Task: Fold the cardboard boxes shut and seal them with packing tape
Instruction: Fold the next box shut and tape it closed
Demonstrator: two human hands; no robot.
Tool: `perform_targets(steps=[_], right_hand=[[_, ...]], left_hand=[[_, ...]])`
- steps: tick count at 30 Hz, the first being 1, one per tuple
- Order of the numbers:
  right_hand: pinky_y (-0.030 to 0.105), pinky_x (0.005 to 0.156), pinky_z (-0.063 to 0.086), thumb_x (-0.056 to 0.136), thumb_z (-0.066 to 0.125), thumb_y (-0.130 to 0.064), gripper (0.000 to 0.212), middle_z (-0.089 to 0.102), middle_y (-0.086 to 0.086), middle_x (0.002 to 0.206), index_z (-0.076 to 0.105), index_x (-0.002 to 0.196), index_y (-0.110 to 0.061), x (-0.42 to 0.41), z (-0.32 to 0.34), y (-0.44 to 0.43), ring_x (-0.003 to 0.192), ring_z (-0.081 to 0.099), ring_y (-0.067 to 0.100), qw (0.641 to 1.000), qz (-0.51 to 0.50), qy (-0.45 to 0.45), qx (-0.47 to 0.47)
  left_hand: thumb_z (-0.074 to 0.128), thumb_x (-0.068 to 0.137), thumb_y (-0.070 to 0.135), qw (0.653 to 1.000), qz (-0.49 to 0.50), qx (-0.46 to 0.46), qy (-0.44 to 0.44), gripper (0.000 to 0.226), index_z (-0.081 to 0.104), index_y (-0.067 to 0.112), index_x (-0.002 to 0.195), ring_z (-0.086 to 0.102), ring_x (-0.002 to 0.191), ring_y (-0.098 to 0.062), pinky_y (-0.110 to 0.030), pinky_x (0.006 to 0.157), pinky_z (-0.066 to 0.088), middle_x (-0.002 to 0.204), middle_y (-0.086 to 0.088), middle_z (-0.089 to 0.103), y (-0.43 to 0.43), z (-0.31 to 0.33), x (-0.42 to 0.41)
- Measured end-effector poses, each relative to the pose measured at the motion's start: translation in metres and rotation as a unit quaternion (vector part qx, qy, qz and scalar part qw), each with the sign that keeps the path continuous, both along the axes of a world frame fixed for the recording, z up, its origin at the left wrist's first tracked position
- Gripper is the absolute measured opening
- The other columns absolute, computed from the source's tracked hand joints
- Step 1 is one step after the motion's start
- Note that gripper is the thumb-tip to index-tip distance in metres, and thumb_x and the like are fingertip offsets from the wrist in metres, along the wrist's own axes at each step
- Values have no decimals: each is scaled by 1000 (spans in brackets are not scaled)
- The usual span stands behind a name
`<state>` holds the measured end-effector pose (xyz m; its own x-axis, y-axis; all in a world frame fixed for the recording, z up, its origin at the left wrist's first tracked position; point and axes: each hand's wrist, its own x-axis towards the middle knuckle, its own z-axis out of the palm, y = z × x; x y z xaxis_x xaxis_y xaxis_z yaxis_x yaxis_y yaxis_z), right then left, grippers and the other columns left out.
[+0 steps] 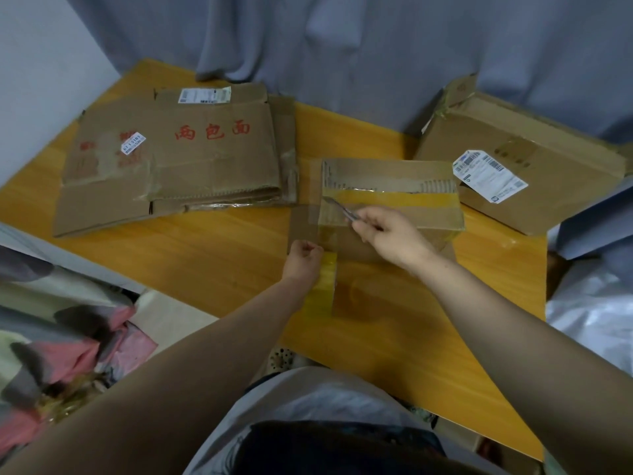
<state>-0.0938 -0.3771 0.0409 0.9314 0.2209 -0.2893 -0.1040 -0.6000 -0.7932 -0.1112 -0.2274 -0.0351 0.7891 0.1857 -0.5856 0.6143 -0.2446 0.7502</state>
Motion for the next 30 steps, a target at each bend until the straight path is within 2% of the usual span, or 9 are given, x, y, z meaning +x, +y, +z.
perform_targets(steps=[3, 5, 10, 16, 21, 23, 26, 28, 30], right_hand=[[28, 56, 44, 98, 49, -15, 10, 58, -3, 74, 58, 100, -18, -13, -7, -16, 63, 54, 13, 998, 24, 48, -22], [29, 60, 46, 98, 48, -20, 11, 61, -6, 73, 58, 100, -25, -15, -12, -22, 61, 57, 12, 994, 53, 23, -88], [29, 65, 38, 102, 35, -38, 32, 64, -1, 102, 59, 120, -28, -18, -13, -15, 99, 58, 25, 934, 122, -106, -318], [30, 65, 37, 98, 44, -14, 19, 61, 5, 105, 58, 110, -17, -12, -17, 5, 99, 59, 28, 858, 173, -138, -463], [35, 75, 47, 90, 44, 4, 32, 63, 10, 114, 63, 113, -8, -15, -27, 16, 108, 60, 32, 828, 212, -113, -508], [36, 79, 48, 89, 47, 3, 32, 63, 11, 115, 64, 113, -8, -17, -47, 8, 107, 60, 32, 839, 205, -61, -501], [32, 76, 43, 94, 47, -11, 26, 57, 12, 116, 58, 117, -9, -25, -82, -15, 100, 56, 30, 899, 147, 62, -408], [31, 75, 38, 99, 42, -17, 27, 53, 12, 119, 54, 122, -10, -32, -90, -26, 100, 54, 29, 902, 159, 105, -388], [33, 79, 42, 101, 38, -24, 30, 49, 10, 125, 54, 124, -15, -36, -87, -30, 107, 54, 29, 901, 182, 76, -387]], left_hand=[[45, 98, 22, 1000, -5, 9, -1, 7, 49, 17, 101, 47, 77, -18, -29, 71, 37, 95, -3, 53, 0, 1, 0], [43, 99, 22, 1000, -6, 13, 2, 13, 51, 15, 106, 47, 73, -16, -29, 70, 37, 97, -4, 53, 0, 1, 0], [39, 99, 21, 999, -8, 31, 5, 27, 52, 9, 120, 53, 98, -30, -31, 77, 39, 111, -13, 57, -1, 4, -1], [39, 99, 20, 999, -8, 53, -1, 27, 52, 10, 121, 54, 98, -27, -31, 79, 40, 118, -12, 58, -1, 7, -1], [39, 100, 20, 997, -20, 79, 1, 28, 52, 10, 122, 54, 110, -32, -34, 86, 43, 120, -12, 58, -2, 8, -1], [39, 100, 21, 997, -26, 77, 4, 29, 52, 10, 122, 54, 110, -33, -36, 88, 44, 120, -12, 58, -1, 8, -2], [39, 100, 24, 998, -23, 60, 11, 29, 51, 10, 121, 55, 107, -32, -35, 83, 43, 117, -12, 58, 1, 8, -3], [42, 99, 27, 999, -15, 51, 12, 27, 52, 11, 118, 55, 105, -32, -36, 84, 44, 113, -13, 59, 2, 9, -4], [43, 98, 27, 999, -11, 48, 11, 25, 53, 11, 116, 56, 102, -31, -36, 86, 45, 112, -13, 60, 1, 10, -3]])
